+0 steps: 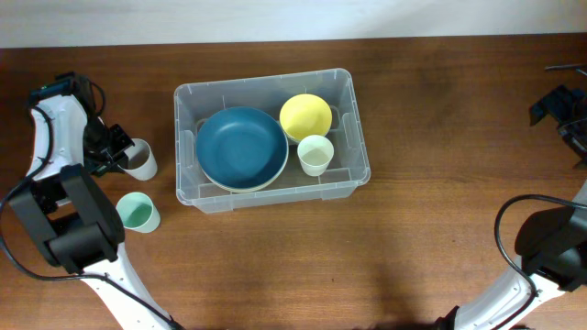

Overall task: Pack container
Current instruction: 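Lift the grey-white cup and carry it over the bin, then lower the grey-white cup into the white cup and release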

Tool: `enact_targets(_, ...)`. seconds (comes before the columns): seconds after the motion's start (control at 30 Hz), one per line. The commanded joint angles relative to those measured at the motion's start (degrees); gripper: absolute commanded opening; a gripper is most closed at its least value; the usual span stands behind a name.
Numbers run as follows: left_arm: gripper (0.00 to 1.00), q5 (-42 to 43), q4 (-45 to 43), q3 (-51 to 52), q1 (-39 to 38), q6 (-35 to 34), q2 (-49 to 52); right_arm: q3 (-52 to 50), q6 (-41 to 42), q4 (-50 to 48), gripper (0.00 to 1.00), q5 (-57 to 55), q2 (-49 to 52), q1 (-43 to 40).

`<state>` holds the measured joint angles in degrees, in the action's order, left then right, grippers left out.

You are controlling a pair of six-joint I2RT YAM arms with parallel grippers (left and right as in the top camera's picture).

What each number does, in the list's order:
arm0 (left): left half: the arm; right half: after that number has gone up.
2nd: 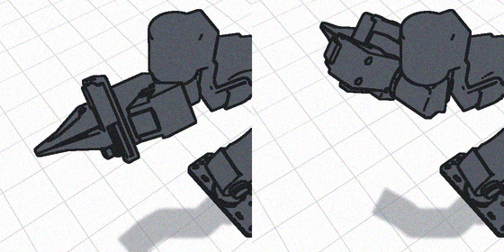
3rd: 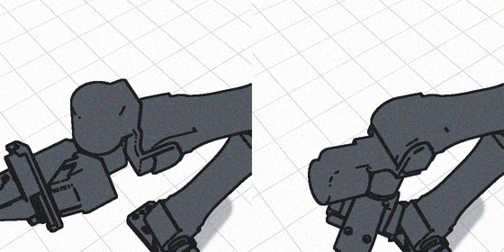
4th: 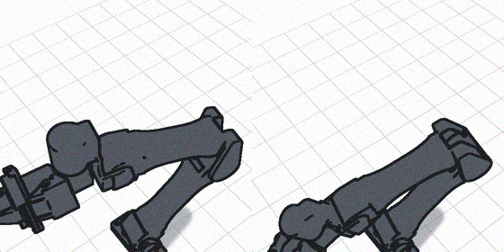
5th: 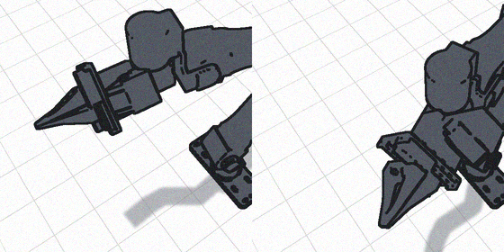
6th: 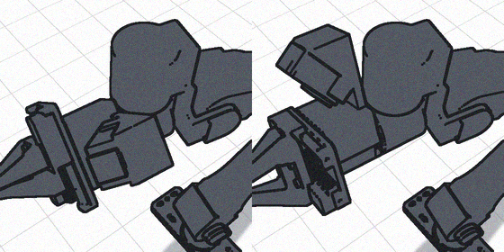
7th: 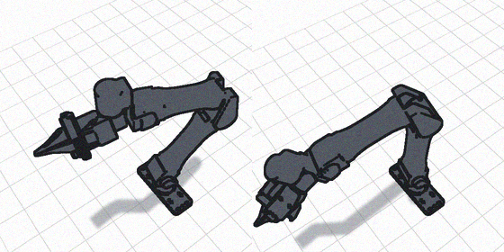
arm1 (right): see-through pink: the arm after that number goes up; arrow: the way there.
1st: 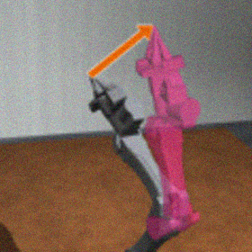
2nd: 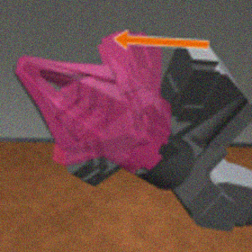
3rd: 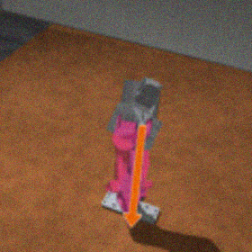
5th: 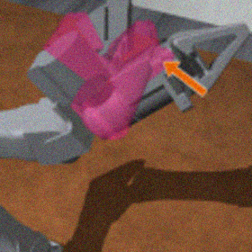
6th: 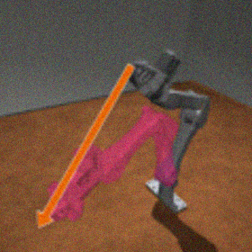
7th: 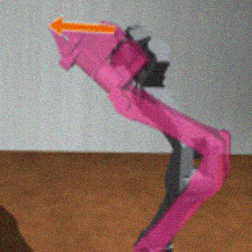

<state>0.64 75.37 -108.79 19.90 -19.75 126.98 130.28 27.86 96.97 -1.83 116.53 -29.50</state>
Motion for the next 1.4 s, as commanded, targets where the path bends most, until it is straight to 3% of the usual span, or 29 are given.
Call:
enact_targets(0.0,0.01,0.07,1.84,-7.08,0.9,0.07,-2.16,-0.02,-0.17,0.11,0.99,0.11,0.02,-0.15)
enact_targets(0.17,0.01,1.84,6.93,-20.41,0.7,0.13,-5.73,-0.02,-0.17,0.11,0.99,0.11,0.02,-0.15)
enact_targets(0.33,0.01,14.14,10.12,-29.11,-2.43,5.51,-12.33,0.0,-0.17,0.11,0.99,0.11,0.02,-0.15)
enact_targets(0.63,0.01,14.49,12.94,-29.03,-25.77,13.29,-18.62,-0.02,-0.17,0.11,0.99,0.11,0.02,-0.15)
enact_targets(0.87,0.01,5.03,13.0,-26.88,-43.6,12.87,-14.36,0.0,-0.17,0.11,0.99,0.11,0.02,-0.15)
enact_targets(1.07,0.01,5.07,12.48,-26.88,-48.46,12.79,-8.92,-0.02,-0.17,0.11,0.99,0.11,0.02,-0.17)
enact_targets(1.37,0.01,5.09,11.98,-26.88,-49.27,12.76,-1.97,-0.02,-0.17,0.11,0.99,0.11,0.02,-0.15)
